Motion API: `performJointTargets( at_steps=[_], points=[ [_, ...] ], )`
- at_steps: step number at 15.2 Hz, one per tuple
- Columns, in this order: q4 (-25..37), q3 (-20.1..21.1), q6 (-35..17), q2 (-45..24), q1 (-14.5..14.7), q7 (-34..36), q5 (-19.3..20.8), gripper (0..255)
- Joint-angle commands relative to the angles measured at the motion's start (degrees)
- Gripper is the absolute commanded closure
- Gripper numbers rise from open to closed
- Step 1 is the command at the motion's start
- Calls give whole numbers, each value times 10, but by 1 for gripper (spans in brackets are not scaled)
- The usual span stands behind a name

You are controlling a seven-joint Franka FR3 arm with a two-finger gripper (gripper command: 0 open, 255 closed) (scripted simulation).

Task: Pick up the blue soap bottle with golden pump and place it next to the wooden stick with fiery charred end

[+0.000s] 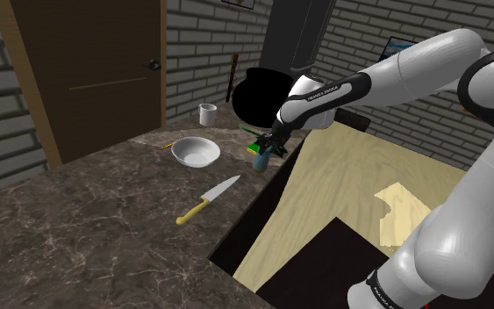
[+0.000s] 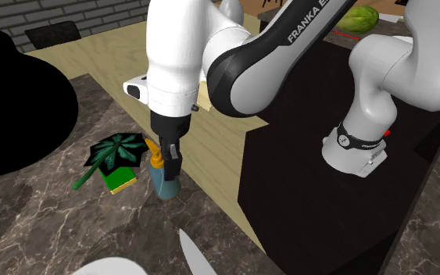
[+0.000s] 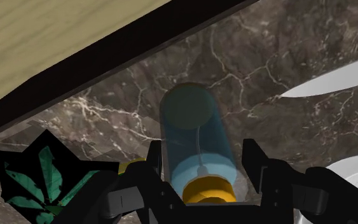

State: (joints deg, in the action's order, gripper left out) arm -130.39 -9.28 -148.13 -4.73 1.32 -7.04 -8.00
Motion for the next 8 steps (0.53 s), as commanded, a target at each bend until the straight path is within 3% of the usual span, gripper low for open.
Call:
performJointTargets(
  at_steps=[1,8],
  points=[
    [0,0,0,0,0,0,0,255],
    [2,-1,7,5,0,2,3,255]
  ],
)
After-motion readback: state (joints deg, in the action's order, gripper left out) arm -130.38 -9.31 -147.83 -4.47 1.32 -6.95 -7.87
